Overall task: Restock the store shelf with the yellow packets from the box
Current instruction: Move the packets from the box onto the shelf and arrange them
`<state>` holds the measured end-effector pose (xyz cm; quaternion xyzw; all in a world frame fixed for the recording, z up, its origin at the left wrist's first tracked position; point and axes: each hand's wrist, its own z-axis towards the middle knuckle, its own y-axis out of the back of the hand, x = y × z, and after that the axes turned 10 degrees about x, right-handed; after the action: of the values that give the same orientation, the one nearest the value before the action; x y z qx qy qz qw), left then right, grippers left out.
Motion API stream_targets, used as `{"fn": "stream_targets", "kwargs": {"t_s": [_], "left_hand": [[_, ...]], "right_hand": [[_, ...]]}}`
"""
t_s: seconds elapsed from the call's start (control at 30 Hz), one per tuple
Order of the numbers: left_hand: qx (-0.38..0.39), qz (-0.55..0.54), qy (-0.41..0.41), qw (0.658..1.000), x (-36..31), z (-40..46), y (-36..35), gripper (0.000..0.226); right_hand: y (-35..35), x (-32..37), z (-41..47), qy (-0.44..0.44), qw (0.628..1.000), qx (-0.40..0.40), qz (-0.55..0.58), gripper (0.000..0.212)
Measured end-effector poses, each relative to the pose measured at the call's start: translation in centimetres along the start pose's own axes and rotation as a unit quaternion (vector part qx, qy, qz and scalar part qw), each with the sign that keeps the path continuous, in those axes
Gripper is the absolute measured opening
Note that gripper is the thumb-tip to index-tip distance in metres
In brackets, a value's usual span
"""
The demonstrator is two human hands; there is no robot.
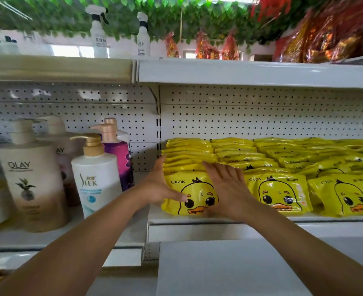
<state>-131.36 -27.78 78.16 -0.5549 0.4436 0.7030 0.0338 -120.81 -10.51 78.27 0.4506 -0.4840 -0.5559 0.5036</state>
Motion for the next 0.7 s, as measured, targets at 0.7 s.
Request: {"fn": "stream_targets", "kwargs": {"t_s": [0.7], "left_hand": [[-0.014, -0.046, 0.023, 0.999, -0.6, 3.8, 1.3, 0.116]], "right_hand": [[0.3, 1.1, 4.0, 0.000, 0.998, -0.043, -0.041, 0.107]]}}
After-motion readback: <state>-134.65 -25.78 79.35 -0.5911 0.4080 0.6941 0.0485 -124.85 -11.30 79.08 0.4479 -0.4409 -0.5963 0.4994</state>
